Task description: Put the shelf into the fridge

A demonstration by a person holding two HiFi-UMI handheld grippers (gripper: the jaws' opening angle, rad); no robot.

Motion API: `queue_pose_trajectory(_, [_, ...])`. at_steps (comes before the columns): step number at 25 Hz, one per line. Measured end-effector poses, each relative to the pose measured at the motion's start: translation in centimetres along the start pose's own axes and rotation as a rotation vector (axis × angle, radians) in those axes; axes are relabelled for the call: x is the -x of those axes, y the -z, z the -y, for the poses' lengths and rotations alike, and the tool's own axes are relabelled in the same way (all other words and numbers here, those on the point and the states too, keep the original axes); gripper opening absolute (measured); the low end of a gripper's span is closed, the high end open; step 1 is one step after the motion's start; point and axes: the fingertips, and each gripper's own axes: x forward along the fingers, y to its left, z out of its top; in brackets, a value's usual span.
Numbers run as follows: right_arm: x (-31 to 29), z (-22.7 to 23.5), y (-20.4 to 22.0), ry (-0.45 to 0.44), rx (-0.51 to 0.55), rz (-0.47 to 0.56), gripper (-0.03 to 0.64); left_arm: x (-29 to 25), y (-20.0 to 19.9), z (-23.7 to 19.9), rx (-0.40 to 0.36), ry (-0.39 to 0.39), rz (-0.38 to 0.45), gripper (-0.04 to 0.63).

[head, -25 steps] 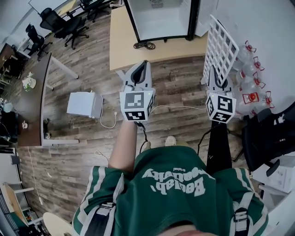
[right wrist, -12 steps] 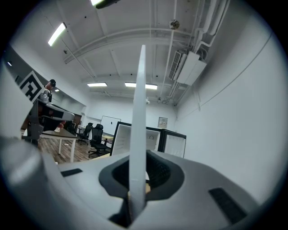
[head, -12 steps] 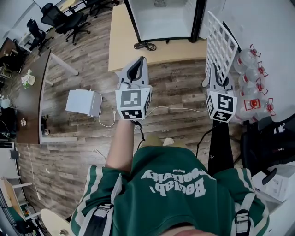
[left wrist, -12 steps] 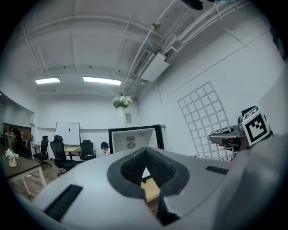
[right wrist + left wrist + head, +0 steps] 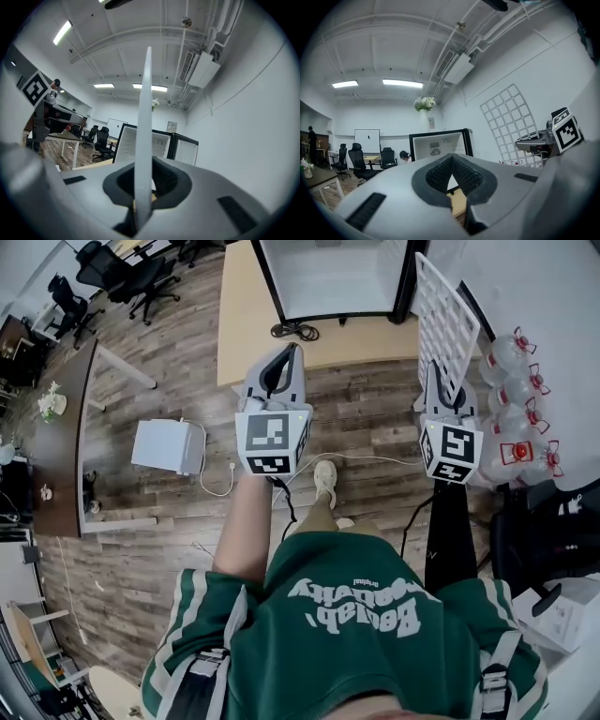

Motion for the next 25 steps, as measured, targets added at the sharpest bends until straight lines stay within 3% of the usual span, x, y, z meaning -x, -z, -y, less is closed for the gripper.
queue_pose_trajectory(15, [-12.4, 0.7, 1.1, -0.014, 0.058, -0.038, 0.032, -12.6, 2.1, -4.3, -0.01, 0.043, -0.008, 0.0])
queue_pose_trajectory(25, [-19.7, -1.1, 1.9, -0.043, 0.221, -0.064, 0.032, -18.4, 5.0, -8.5, 0.003, 0.058, -0.035, 0.0])
